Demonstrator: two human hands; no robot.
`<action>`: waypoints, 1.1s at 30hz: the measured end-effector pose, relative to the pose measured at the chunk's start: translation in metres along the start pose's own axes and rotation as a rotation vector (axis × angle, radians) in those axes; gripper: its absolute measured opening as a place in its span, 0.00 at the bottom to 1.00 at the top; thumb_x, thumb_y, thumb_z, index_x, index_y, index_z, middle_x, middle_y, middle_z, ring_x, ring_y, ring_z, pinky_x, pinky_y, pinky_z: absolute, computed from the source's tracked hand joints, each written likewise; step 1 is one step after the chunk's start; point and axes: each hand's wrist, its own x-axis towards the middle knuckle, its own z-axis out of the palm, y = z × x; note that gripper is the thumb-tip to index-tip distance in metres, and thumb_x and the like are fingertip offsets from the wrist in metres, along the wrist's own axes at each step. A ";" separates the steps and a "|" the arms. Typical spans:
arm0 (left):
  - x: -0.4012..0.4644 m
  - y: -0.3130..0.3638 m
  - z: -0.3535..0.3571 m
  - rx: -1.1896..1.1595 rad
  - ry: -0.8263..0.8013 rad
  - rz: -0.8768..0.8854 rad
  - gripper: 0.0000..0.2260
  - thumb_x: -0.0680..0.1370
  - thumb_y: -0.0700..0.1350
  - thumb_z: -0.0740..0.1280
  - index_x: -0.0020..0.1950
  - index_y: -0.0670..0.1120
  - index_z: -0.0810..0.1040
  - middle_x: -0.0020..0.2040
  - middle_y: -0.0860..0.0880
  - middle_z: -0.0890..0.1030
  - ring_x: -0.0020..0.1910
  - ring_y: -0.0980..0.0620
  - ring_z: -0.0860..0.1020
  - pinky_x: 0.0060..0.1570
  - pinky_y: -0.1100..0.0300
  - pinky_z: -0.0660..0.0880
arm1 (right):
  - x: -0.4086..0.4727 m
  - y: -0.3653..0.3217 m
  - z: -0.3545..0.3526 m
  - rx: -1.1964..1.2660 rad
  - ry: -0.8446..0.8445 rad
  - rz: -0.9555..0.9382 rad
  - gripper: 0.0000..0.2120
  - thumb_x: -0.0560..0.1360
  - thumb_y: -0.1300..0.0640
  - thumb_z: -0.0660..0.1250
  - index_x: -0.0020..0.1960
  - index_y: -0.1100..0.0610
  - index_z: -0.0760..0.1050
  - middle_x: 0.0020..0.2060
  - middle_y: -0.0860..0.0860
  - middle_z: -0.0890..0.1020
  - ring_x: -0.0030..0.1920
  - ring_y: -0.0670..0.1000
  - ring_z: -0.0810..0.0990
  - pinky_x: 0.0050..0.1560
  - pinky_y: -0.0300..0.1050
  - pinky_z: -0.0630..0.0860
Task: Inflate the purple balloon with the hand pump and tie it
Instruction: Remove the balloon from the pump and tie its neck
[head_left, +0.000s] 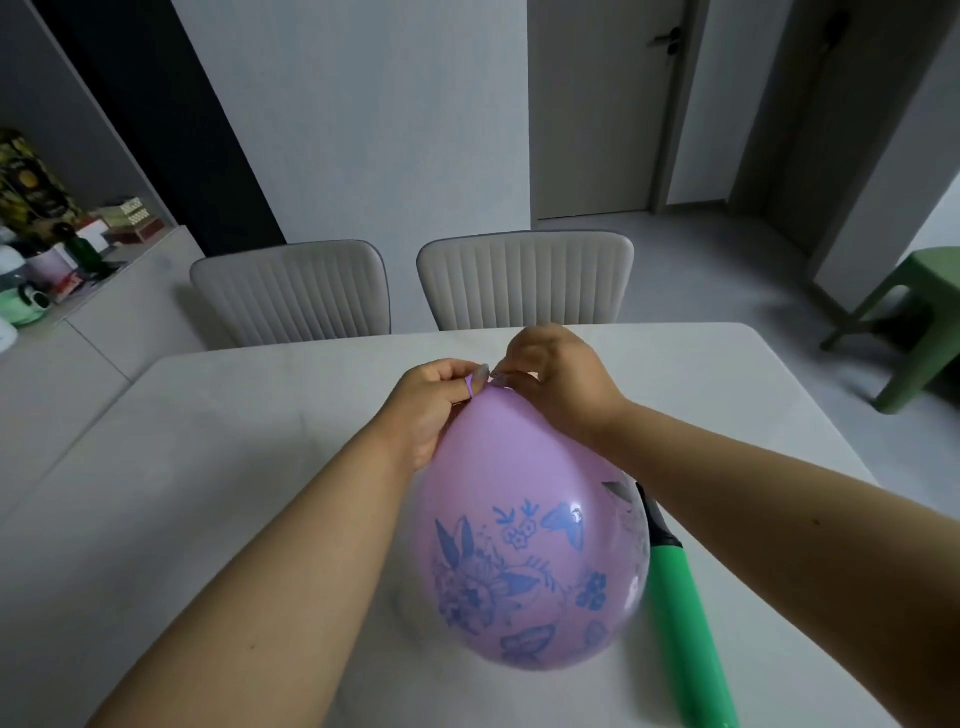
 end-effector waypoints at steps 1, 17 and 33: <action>-0.001 0.001 0.000 0.010 -0.024 -0.032 0.02 0.76 0.37 0.68 0.45 0.41 0.80 0.38 0.45 0.82 0.36 0.50 0.78 0.42 0.60 0.75 | -0.001 0.001 -0.001 -0.027 0.026 -0.052 0.06 0.69 0.59 0.70 0.39 0.58 0.86 0.33 0.55 0.82 0.33 0.58 0.79 0.38 0.41 0.69; -0.015 -0.021 0.018 0.544 0.376 0.336 0.07 0.75 0.35 0.64 0.39 0.43 0.78 0.38 0.52 0.76 0.38 0.53 0.74 0.40 0.66 0.72 | -0.020 -0.064 -0.007 0.306 -0.057 0.529 0.08 0.68 0.66 0.68 0.43 0.56 0.82 0.38 0.50 0.84 0.40 0.48 0.81 0.39 0.36 0.75; -0.017 -0.031 0.043 -0.017 0.424 0.132 0.09 0.78 0.38 0.64 0.40 0.46 0.79 0.39 0.50 0.82 0.40 0.53 0.78 0.47 0.60 0.76 | -0.032 -0.053 0.021 0.232 0.156 0.674 0.04 0.69 0.62 0.69 0.36 0.61 0.79 0.37 0.51 0.79 0.36 0.49 0.76 0.33 0.27 0.65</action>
